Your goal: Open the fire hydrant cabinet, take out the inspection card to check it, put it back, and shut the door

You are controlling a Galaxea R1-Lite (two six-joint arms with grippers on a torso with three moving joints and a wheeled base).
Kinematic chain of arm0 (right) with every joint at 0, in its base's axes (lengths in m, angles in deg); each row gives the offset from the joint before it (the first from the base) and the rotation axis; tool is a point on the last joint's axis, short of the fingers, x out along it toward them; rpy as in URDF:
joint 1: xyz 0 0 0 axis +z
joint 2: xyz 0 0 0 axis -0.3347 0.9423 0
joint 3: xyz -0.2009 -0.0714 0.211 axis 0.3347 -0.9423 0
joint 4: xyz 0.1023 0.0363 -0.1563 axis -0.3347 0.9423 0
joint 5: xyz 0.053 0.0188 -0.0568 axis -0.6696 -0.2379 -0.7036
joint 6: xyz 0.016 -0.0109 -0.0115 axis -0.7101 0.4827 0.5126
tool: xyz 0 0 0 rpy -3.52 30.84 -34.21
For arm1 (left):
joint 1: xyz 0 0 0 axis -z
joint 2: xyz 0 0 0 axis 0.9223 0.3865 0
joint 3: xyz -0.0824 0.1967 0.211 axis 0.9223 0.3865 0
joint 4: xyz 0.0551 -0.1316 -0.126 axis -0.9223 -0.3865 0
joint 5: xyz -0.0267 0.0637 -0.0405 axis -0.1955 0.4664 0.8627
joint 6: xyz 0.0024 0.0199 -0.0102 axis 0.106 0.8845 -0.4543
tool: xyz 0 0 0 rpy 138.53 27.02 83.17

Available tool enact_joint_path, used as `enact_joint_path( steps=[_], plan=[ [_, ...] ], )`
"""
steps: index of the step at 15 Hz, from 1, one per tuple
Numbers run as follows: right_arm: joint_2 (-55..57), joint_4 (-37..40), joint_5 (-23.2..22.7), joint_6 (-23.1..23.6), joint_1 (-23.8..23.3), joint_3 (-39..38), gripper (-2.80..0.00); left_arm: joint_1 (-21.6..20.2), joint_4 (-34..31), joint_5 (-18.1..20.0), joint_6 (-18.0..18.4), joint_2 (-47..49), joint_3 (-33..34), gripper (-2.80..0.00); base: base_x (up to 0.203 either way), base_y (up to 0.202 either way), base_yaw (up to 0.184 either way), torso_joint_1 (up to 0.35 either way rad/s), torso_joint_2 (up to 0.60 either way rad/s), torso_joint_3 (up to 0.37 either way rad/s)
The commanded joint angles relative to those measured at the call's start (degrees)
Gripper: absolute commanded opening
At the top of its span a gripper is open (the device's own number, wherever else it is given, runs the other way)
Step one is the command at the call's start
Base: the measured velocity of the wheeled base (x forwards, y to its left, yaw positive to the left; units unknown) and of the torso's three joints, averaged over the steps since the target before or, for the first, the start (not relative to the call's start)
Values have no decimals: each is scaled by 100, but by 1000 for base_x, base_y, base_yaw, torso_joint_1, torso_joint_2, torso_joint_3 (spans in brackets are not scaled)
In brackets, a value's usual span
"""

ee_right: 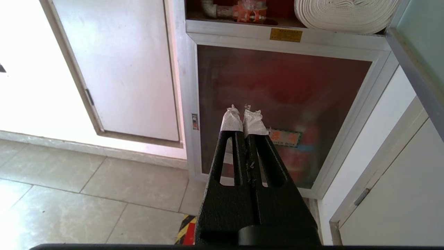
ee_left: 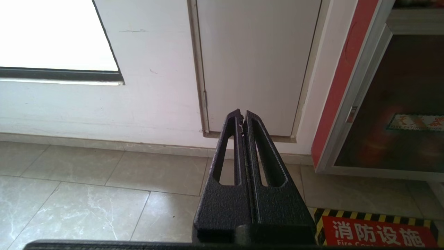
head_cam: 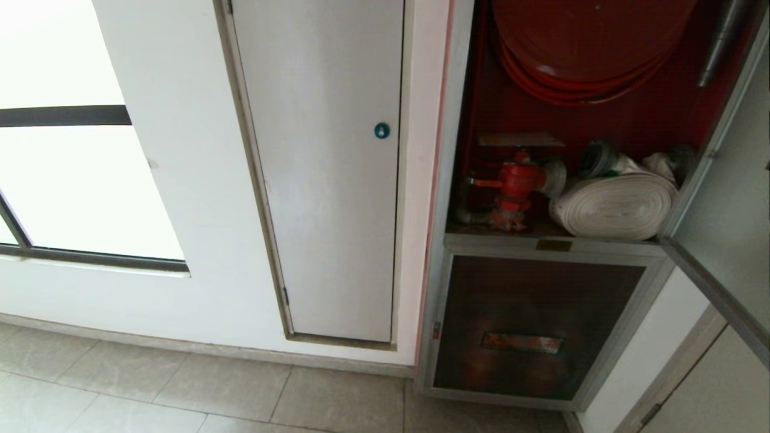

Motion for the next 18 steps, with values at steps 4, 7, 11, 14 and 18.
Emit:
enact_joint_path(
  steps=[4,7,11,14,18],
  plan=[
    [196,90,-21,33,1,569,-280,0,-1,2,0,7,1,-280,0,0,0,0,0,0],
    [1195,136,30,43,-21,1285,-280,0,-2,2,0,7,1,-280,0,0,0,0,0,0],
    [2332,-123,774,34,-55,2035,-280,0,-2,2,0,7,1,-280,0,0,0,0,0,0],
    [3167,-833,1892,24,-60,2401,-280,0,-2,2,0,7,1,-280,0,0,0,0,0,0],
    [3723,-1097,3106,31,-61,2820,-280,0,1,2,2,1,1,-280,0,0,0,0,0,0]
  ],
)
